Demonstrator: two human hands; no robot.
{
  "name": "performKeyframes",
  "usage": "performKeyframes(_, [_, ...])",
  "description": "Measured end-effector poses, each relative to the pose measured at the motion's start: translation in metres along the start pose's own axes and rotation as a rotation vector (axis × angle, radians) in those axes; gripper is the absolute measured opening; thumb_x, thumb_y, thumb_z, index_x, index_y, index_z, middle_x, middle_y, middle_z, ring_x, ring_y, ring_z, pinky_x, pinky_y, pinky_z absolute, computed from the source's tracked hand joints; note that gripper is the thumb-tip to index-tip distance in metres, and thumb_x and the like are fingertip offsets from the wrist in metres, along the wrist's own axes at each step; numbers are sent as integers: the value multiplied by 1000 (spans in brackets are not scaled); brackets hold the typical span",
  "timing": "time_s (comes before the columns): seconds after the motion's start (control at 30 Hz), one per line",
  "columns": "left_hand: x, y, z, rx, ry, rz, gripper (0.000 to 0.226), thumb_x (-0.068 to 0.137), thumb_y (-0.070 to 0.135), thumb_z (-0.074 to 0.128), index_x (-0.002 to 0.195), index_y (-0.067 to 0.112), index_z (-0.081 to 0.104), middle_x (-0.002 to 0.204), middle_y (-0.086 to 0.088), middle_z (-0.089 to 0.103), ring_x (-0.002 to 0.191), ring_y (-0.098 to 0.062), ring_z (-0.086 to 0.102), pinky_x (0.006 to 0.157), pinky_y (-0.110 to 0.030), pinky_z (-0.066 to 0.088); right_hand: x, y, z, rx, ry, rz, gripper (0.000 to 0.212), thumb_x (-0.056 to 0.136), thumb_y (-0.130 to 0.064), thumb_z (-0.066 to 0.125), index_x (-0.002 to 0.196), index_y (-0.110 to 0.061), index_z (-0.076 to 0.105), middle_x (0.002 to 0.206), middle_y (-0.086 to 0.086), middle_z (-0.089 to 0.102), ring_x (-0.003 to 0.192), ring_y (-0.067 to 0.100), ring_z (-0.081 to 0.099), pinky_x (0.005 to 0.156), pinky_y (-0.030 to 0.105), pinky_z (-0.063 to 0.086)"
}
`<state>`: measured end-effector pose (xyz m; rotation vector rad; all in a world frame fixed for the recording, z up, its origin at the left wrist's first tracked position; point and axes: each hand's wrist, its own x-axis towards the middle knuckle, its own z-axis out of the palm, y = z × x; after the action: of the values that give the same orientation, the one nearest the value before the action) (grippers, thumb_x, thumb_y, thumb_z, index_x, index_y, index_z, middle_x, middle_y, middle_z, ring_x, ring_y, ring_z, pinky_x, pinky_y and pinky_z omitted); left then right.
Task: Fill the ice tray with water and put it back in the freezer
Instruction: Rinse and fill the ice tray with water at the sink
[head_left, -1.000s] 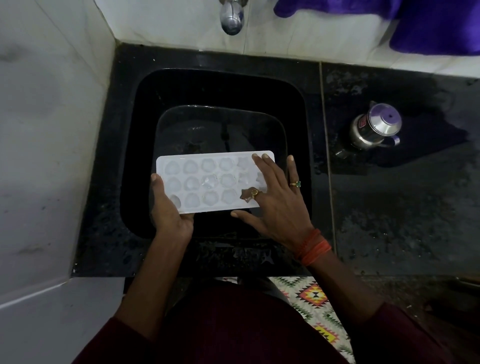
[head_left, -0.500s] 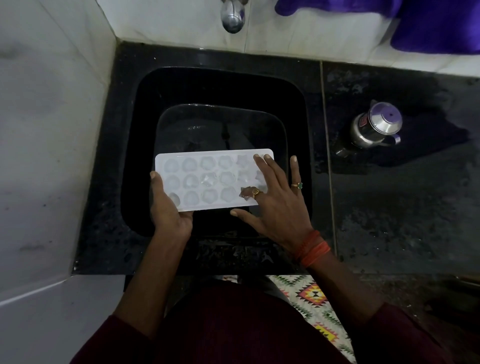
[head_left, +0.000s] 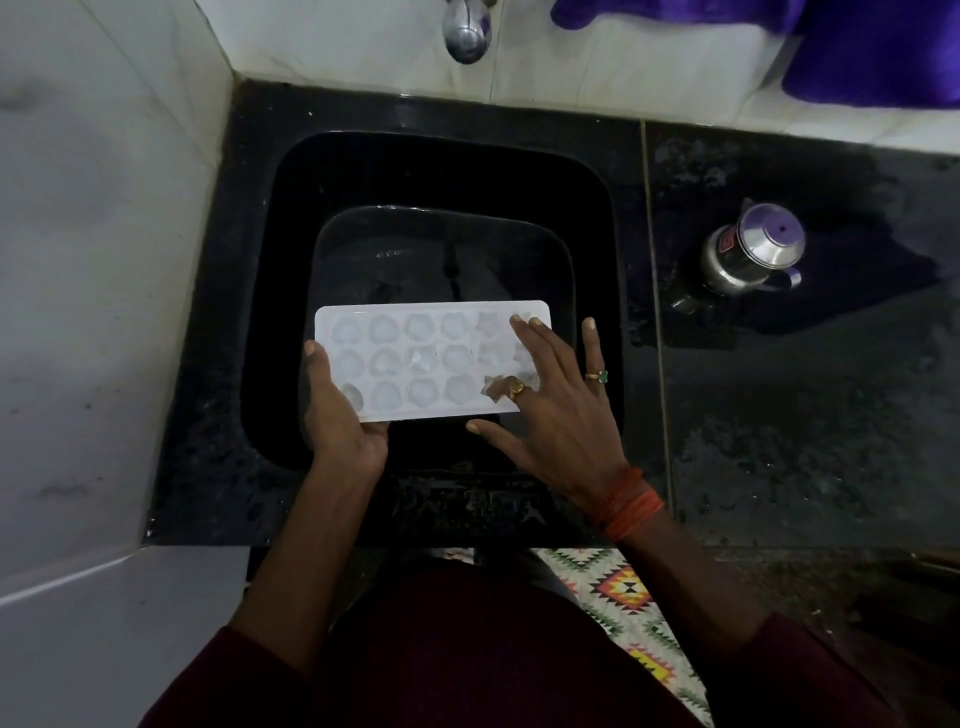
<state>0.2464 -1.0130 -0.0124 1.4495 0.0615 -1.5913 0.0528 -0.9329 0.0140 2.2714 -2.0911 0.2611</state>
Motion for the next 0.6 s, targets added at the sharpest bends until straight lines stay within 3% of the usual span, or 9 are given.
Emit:
performKeyframes(0.3, [4, -1, -1, 3, 12, 4, 48, 90, 60, 69, 117, 21, 75, 105, -1, 81, 91, -24, 79, 69, -47, 65, 0, 2, -1, 23, 39, -4, 48, 89, -68, 53, 102, -28, 74, 154, 8, 41, 145, 23, 36, 122, 58, 5])
performKeyframes(0.6, [5, -3, -3, -5, 47, -22, 51, 86, 63, 73, 113, 20, 76, 102, -3, 81, 90, -29, 79, 73, -54, 64, 1, -4, 8, 44, 64, 7, 50, 93, -67, 48, 101, -26, 76, 151, 9, 45, 142, 22, 40, 122, 57, 9])
